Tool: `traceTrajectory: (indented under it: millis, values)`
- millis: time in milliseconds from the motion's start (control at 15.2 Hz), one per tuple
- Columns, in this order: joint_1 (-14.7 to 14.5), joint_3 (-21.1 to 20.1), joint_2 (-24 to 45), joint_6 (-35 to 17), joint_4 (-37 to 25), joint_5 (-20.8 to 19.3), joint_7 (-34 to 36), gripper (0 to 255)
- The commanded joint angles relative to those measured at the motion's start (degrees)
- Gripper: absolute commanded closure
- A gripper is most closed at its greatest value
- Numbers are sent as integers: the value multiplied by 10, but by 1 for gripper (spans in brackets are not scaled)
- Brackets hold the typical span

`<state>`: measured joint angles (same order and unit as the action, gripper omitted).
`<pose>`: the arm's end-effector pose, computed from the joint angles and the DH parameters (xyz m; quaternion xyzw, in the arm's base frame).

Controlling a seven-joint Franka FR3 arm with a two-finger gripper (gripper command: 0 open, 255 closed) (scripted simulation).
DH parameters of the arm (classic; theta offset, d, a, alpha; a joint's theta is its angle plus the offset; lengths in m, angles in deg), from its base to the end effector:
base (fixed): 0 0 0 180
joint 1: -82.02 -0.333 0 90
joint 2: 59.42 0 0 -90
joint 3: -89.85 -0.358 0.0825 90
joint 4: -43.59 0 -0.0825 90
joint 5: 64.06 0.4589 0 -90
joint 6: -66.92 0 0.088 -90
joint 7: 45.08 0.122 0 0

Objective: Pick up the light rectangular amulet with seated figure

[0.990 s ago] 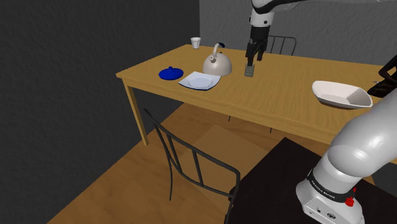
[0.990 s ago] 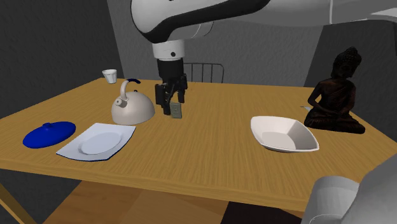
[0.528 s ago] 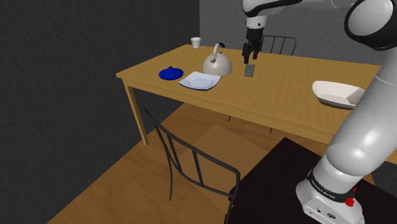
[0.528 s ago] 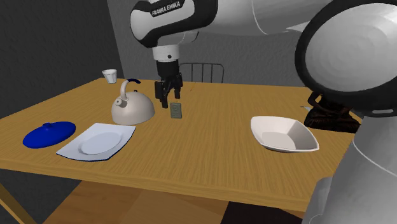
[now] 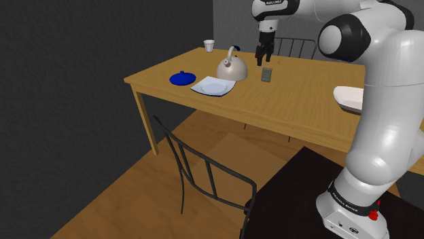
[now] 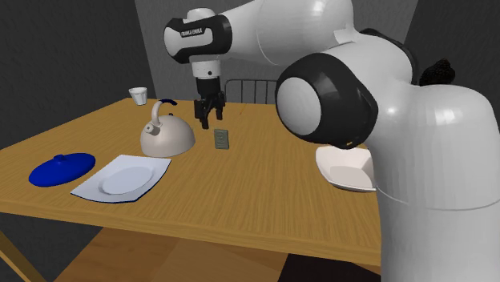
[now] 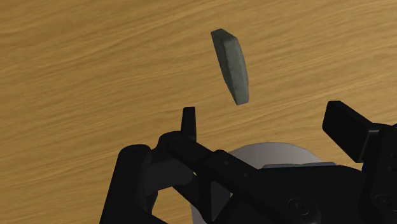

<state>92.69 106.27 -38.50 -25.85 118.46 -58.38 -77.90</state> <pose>0.6873 -0.2979 0.5558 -0.9983 -0.0546 0.0173 0.0085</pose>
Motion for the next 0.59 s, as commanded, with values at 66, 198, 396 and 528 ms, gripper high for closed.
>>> traceTrajectory:
  millis: [66,198,396,528]
  values:
    - [5,0,13,-11,-1,4,-6,0]
    - [3,0,11,-27,17,3,-6,0]
    - [1,-1,9,-56,48,3,-6,0]
    - [1,-1,9,-56,48,3,-6,0]
